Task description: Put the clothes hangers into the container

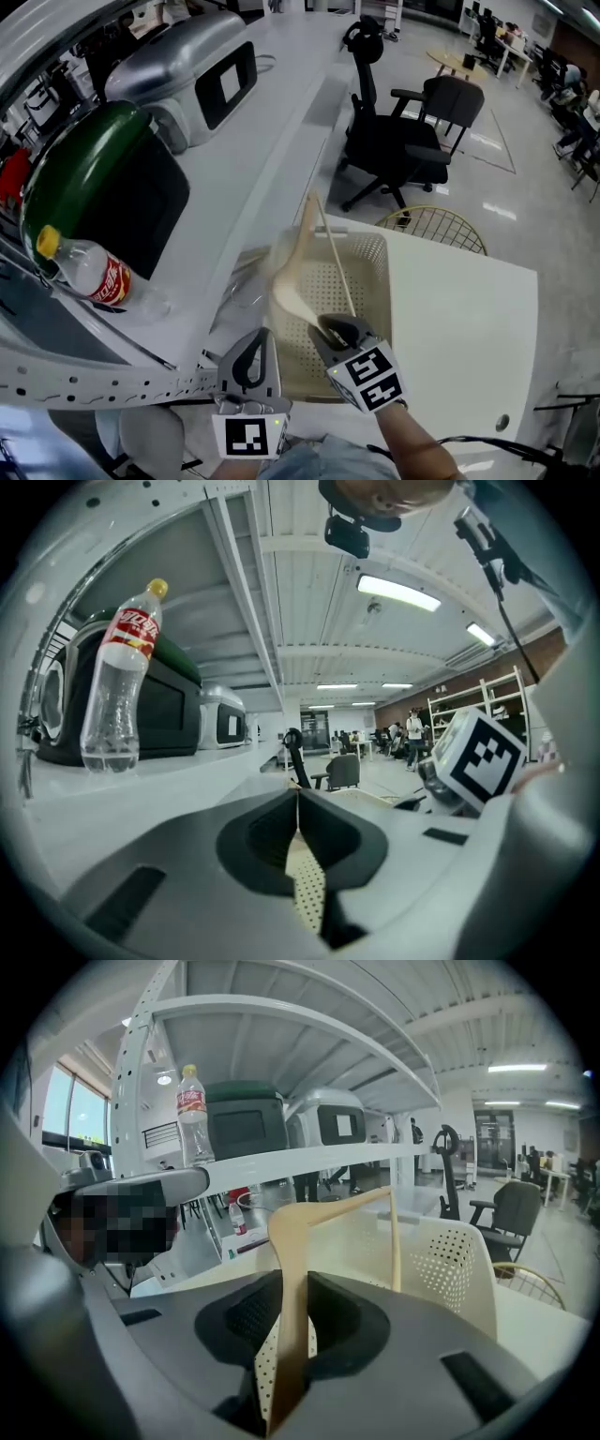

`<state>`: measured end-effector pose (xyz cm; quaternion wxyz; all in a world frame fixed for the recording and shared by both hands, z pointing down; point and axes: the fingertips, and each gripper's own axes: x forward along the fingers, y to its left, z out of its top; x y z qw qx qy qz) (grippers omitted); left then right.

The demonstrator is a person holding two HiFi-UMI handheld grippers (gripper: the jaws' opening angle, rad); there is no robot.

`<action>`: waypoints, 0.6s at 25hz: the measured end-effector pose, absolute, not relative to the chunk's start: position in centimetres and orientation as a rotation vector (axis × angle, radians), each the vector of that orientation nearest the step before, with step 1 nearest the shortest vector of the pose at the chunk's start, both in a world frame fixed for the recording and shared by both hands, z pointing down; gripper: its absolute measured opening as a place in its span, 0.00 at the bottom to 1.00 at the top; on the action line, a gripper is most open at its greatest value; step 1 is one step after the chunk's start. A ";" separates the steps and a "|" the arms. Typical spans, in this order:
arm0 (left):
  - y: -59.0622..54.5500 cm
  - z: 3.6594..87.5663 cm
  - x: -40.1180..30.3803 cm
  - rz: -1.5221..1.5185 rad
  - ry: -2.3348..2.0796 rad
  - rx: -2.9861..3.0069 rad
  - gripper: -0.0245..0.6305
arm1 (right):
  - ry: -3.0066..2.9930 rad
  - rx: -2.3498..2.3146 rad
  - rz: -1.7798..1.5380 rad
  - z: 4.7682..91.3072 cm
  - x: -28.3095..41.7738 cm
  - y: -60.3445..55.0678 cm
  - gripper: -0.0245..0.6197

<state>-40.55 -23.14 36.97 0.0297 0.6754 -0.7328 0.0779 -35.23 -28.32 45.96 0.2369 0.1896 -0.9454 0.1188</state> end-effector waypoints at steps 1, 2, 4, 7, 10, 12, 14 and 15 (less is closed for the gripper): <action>-23.4 37.2 -40.5 0.245 -2.243 2.088 0.06 | -2.588 0.525 0.334 46.2 -35.2 -28.4 0.18; -23.6 37.5 -40.5 0.252 -2.230 2.093 0.06 | -2.586 0.527 0.345 46.4 -35.3 -28.5 0.18; -24.1 38.0 -40.5 0.262 -2.210 2.102 0.06 | -2.571 0.519 0.372 46.9 -35.5 -28.7 0.18; -25.0 38.6 -40.8 0.255 -2.190 2.114 0.06 | -2.526 0.491 0.430 48.3 -35.7 -29.0 0.18; -25.7 39.2 -41.0 0.249 -2.176 2.104 0.06 | -2.486 0.476 0.487 49.5 -35.9 -29.3 0.18; -25.9 39.3 -41.1 0.253 -2.173 2.105 0.06 | -2.452 0.469 0.526 50.3 -35.8 -29.4 0.19; -26.0 39.4 -41.3 0.254 -2.173 2.098 0.06 | -2.423 0.459 0.574 51.0 -35.6 -29.5 0.19; -26.0 39.5 -41.4 0.255 -2.175 2.091 0.06 | -2.412 0.455 0.595 51.4 -35.6 -29.5 0.19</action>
